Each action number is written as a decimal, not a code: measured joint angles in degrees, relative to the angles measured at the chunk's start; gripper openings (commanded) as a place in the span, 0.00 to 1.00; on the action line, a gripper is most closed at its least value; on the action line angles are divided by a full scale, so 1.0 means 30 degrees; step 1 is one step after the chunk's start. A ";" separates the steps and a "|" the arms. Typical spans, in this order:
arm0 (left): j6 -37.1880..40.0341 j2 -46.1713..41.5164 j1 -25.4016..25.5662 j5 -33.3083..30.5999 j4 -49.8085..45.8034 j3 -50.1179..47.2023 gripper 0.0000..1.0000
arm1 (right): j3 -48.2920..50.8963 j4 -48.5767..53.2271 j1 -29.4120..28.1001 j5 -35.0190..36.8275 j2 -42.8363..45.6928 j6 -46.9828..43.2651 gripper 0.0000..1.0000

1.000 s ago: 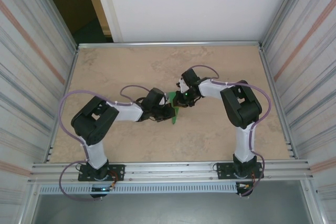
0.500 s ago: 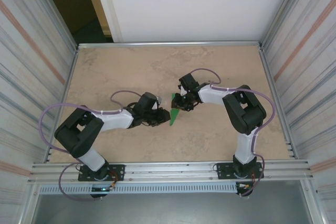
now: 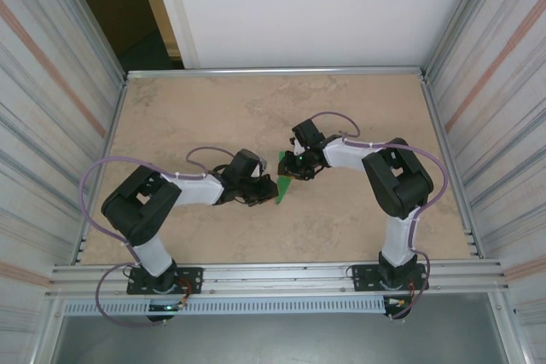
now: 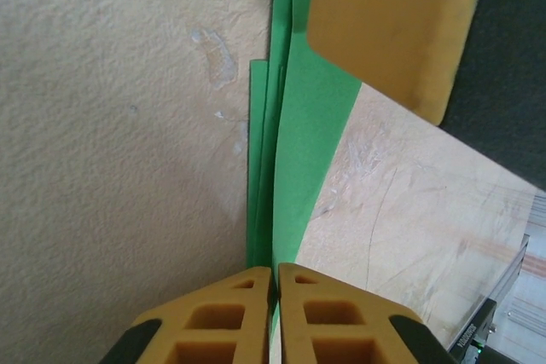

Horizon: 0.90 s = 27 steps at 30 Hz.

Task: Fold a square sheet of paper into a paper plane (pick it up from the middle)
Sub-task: Fold the wing for the fifth time at the center of the table.

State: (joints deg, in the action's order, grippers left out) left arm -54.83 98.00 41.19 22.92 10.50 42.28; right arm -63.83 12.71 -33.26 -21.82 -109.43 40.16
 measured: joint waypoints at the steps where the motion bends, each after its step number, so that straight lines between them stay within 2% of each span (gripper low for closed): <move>1: 0.0015 0.0080 0.0000 0.0051 0.0029 0.0015 0.10 | 0.0036 -0.0073 0.0022 -0.0044 0.0015 0.0007 0.25; 9: 0.0058 0.0627 0.0000 0.0503 0.0284 0.0124 0.05 | 0.0386 -0.0379 0.0240 -0.0481 0.0255 0.0117 0.28; 15: 0.0444 0.0627 0.0000 0.0503 0.0248 0.0211 0.04 | 0.0503 -0.0219 0.0627 -0.0525 0.1384 -0.0211 0.41; 20: 0.1042 0.0627 0.0000 0.0503 0.0029 0.0408 0.05 | 0.0823 0.0328 0.0852 0.1144 0.3614 -0.1239 0.57; 23: 0.1486 0.0627 0.0000 0.0495 -0.0015 0.0546 0.05 | 0.1530 0.0656 0.1049 0.2463 0.4714 -0.1690 0.59; 27: 0.2266 0.0619 0.0000 0.0474 -0.0080 0.0627 0.05 | 0.2142 0.1319 0.1712 0.3198 0.4758 -0.1989 0.61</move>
State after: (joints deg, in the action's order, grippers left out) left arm -48.03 99.85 41.19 24.34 10.26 44.16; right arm -57.41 16.67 -28.12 -12.23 -95.15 34.20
